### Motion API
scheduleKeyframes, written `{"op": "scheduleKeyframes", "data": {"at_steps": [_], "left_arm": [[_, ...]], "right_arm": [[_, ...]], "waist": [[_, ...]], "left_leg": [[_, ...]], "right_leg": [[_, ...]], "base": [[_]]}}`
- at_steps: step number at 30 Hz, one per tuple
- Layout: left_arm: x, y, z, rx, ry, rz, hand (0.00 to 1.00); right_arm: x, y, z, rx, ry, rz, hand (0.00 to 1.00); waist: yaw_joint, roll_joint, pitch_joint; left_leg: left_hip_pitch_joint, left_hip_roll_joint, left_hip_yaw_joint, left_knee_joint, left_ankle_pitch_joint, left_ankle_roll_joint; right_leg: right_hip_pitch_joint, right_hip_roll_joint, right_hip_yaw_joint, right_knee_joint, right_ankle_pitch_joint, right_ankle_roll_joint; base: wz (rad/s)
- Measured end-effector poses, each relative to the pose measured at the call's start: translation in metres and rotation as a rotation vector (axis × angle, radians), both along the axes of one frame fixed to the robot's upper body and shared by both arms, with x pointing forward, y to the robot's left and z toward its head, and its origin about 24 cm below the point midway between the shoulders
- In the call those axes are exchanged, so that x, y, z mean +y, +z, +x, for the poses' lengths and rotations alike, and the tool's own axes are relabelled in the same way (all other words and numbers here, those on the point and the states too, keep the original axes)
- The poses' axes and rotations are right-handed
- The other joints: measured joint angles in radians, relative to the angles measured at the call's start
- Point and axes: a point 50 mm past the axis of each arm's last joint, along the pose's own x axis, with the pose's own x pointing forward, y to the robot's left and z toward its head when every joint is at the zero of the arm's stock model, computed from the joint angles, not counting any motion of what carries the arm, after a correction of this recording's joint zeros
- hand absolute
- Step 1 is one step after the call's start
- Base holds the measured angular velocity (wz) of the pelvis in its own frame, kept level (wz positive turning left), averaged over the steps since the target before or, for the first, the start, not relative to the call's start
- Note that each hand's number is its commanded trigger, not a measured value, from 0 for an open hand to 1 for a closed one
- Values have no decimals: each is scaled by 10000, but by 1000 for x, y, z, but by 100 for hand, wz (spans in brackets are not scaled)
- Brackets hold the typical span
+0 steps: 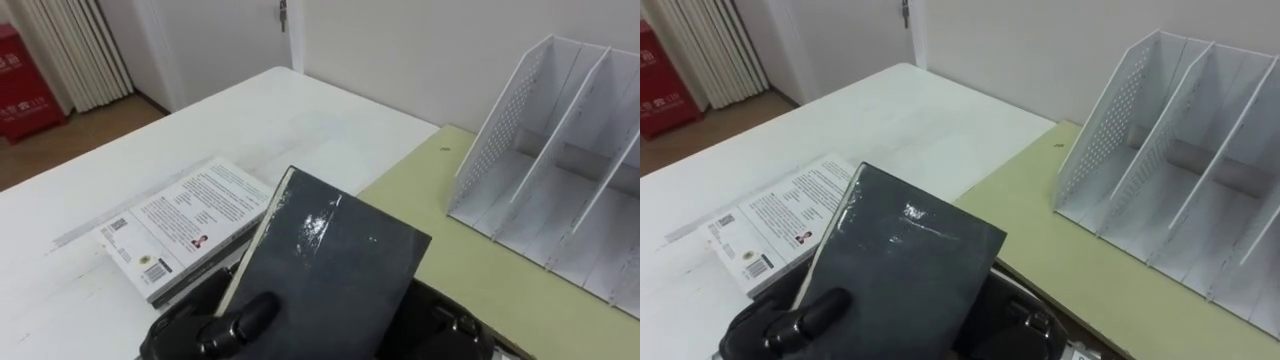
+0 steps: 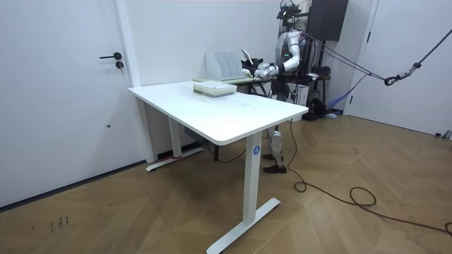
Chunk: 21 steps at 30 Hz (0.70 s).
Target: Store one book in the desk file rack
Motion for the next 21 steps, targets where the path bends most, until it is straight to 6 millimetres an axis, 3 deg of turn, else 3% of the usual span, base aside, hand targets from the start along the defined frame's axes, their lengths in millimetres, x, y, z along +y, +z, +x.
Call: {"op": "scheduleKeyframes", "data": {"at_steps": [13,14,15,21], "left_arm": [[7,-13,-5,642,115,42,100],[7,-13,-5,659,100,49,100],[7,-13,-5,673,90,58,100],[8,-16,-7,871,88,59,100]], "right_arm": [[-2,-4,-1,303,-208,-247,0],[-1,-5,-2,316,-204,-246,21],[-1,-5,-2,353,-208,-232,100],[-1,-8,-5,666,-277,-17,100]], "waist": [[25,-56,22],[26,-55,21],[27,-55,20],[26,-43,13]], "left_leg": [[-21,-3,-1,-10,0,0],[-14,-2,-1,-8,0,0],[-7,-3,-1,-6,0,0],[-36,-1,-5,-5,0,0]], "right_leg": [[-4,-20,-114,-97,0,0],[-5,-20,-113,-98,0,0],[-6,-21,-112,-95,0,0],[-6,-21,-110,-70,0,0]], "base": [[0],[0],[0],[0]]}}
